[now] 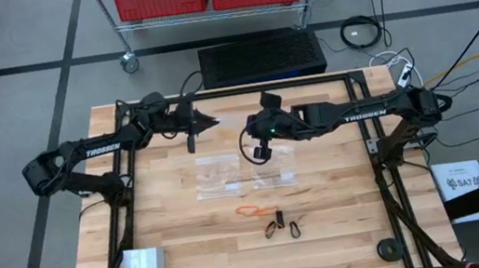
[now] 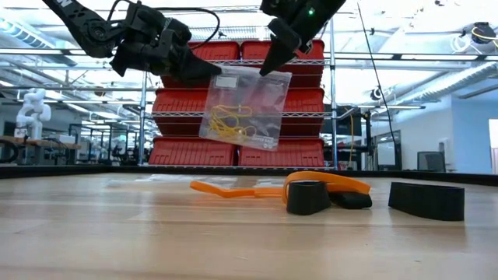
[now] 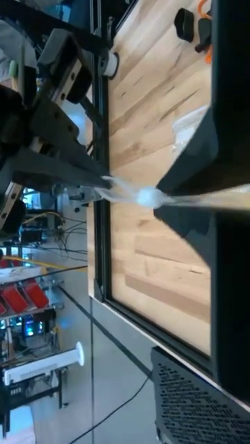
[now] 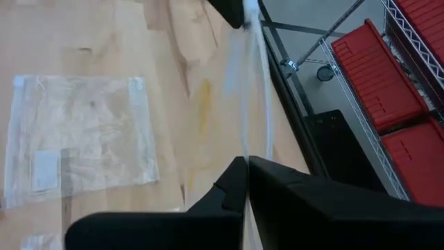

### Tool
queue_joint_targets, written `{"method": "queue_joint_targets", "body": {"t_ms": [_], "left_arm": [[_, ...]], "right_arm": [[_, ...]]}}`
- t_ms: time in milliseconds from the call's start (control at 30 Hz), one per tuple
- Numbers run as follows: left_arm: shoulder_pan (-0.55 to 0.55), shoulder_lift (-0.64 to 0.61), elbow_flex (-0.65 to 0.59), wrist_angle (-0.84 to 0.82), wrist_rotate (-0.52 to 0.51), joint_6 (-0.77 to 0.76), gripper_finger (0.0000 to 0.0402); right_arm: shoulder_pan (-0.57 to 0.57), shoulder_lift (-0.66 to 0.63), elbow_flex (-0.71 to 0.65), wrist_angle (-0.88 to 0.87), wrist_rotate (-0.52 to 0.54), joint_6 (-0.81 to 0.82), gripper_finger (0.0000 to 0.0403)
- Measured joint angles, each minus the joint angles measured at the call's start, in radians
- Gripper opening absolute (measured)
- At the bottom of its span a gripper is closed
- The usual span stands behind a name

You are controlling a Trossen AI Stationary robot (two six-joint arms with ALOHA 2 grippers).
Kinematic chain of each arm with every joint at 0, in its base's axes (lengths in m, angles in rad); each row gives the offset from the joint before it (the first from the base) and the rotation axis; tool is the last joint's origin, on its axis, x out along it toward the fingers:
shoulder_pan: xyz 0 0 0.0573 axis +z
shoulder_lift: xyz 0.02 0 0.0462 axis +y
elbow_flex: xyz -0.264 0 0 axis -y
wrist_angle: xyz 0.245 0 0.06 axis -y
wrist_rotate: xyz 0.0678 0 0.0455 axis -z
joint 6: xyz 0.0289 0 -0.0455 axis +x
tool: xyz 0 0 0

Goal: Sort rubber bands
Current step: Close the zip bag

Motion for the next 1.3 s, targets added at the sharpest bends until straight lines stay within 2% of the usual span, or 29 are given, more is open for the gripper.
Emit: {"method": "queue_joint_targets", "body": {"t_ms": [233, 467, 600, 700, 833, 1067, 1300], "left_arm": [[0.000, 0.000, 0.000, -0.005, 0.026, 0.028, 0.0005], [-0.022, 0.000, 0.000, -0.002, 0.026, 0.056, 0.0003], [-0.052, 0.000, 0.000, -0.002, 0.028, 0.075, 0.0002], [-0.066, 0.000, 0.000, -0.002, 0.027, 0.078, 0.0002], [-0.073, 0.000, 0.001, -0.001, 0.022, 0.077, 0.0001], [-0.073, 0.000, 0.001, 0.001, 0.020, 0.077, 0.0001], [-0.078, 0.000, 0.001, 0.002, 0.018, 0.077, 0.0000]], "right_arm": [[-0.002, -0.046, 0.000, 0.017, -0.016, 0.038, 0.0044], [-0.022, -0.042, 0.001, 0.234, -0.291, -0.002, 0.0103], [-0.051, -0.006, 0.001, 0.296, -0.319, -0.065, 0.0121], [-0.073, 0.017, 0.001, 0.316, -0.327, -0.097, 0.0123], [-0.088, 0.044, 0.000, 0.348, -0.397, -0.101, 0.0114], [-0.089, 0.068, -0.001, 0.373, -0.398, -0.097, 0.0096], [-0.104, 0.092, 0.000, 0.408, -0.397, -0.097, 0.0096]]}}
